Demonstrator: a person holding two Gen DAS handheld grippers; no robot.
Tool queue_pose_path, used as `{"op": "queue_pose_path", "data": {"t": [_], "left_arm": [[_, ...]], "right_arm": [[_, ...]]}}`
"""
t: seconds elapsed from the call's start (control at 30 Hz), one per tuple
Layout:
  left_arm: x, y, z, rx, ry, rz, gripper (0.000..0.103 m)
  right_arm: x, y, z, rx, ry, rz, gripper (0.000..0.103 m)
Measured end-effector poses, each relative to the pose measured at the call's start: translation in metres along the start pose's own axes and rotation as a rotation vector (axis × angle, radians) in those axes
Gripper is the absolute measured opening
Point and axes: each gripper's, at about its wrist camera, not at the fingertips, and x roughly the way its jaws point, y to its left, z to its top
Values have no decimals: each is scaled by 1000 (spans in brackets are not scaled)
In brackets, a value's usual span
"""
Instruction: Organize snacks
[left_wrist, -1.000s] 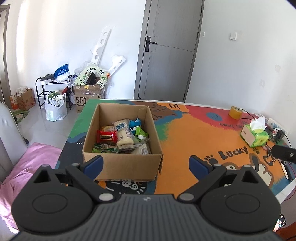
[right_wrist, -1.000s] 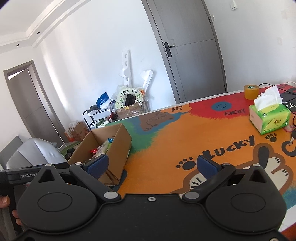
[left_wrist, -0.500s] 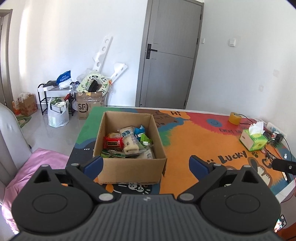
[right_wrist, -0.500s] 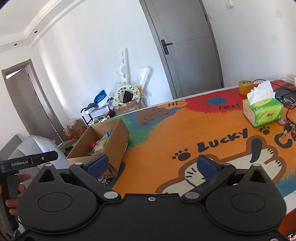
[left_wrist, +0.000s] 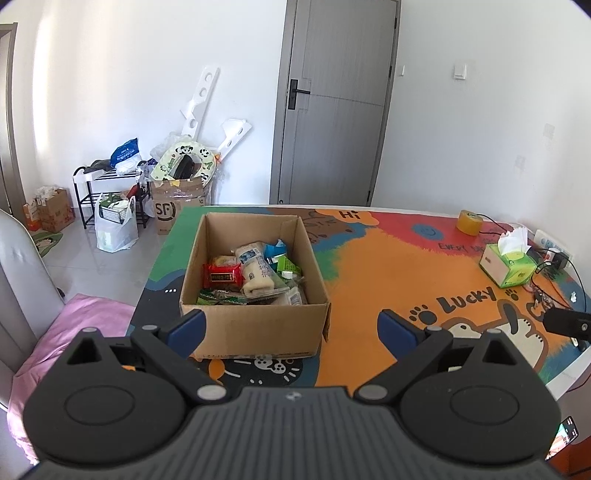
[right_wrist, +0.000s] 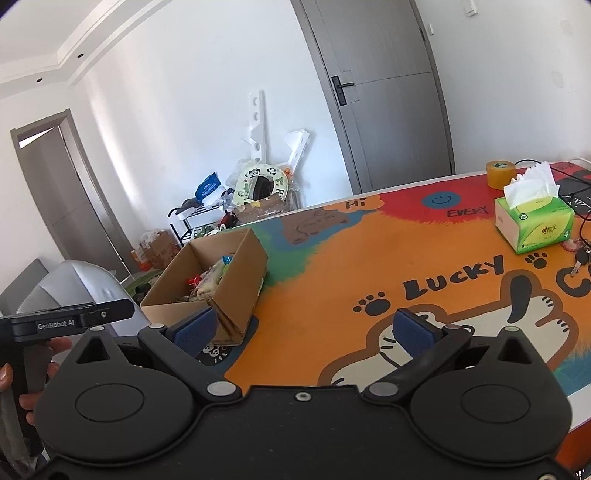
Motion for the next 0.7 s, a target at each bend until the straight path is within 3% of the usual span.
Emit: {"op": "queue_pose_path", "data": {"t": [0.7], "left_arm": [[5,1,-5,5,16,1,99]], "right_arm": [[-1,6,0,-19,-2,0,103]]}}
